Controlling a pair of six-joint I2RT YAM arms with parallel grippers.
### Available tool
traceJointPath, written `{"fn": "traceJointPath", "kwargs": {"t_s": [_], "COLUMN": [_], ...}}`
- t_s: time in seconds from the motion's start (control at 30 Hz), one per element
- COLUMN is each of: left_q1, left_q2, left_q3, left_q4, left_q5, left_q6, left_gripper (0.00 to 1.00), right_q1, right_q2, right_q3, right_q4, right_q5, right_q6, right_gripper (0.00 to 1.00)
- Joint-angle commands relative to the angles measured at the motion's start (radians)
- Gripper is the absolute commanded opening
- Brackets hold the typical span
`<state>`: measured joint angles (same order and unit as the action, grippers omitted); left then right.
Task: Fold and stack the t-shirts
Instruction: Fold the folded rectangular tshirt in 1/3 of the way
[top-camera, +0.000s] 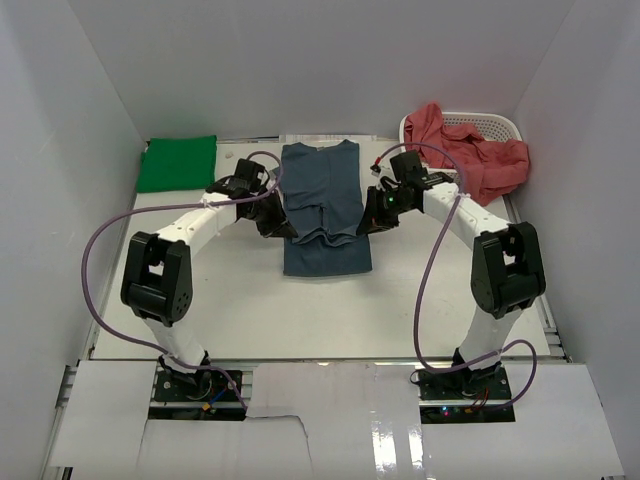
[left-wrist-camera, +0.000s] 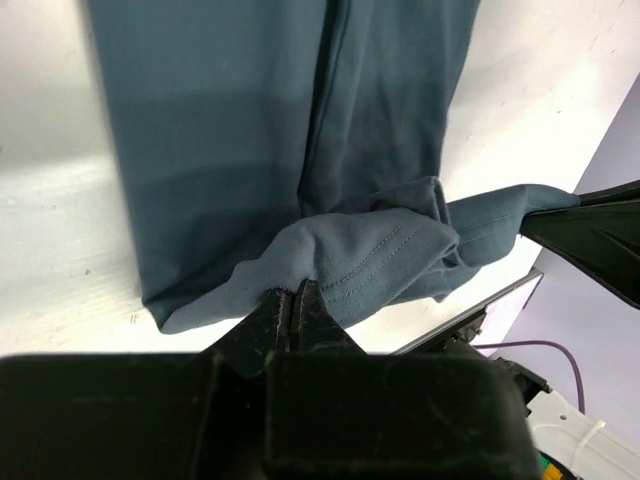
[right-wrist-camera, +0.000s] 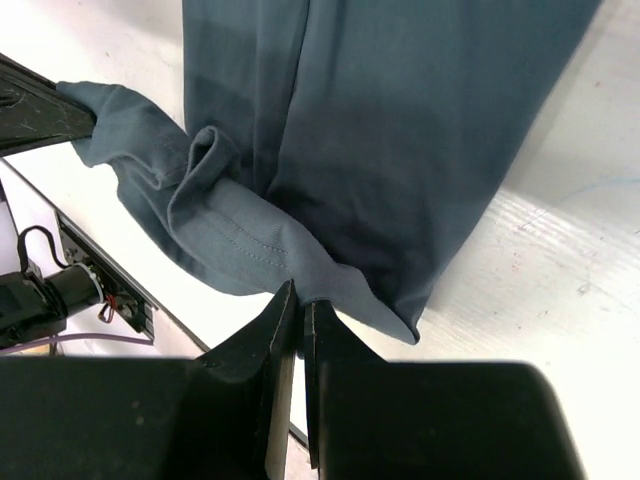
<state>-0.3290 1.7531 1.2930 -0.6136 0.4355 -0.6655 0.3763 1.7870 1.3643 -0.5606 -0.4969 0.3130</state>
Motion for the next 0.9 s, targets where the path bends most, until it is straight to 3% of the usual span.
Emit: {"fn": "traceJointPath", "kwargs": {"t_s": [0.0, 0.43, 0.87], "left_q1": [0.011, 0.065, 0.076], "left_q2": [0.011, 0.137, 0.253], "left_q3": [0.084, 0.242, 0.371], "left_q4": [-0.026, -0.067, -0.081], "left_q5": [-0.009, -0.006, -0.007], "left_q6": [0.027, 0.06, 0.075], "left_gripper": [0.0, 0.0, 0.0], "right_q1": [-0.011, -0.045, -0.053], "right_q2": [0.025, 0.175, 0.282], "right_q3": [0.099, 0.344, 0.441], "right_q4": [-0.036, -0.114, -0.119], "right_q5": [-0.012, -0.012, -0.028], "right_q6": [-0.025, -0.037, -0.041], "right_gripper": [0.08, 0.08, 0.08]}}
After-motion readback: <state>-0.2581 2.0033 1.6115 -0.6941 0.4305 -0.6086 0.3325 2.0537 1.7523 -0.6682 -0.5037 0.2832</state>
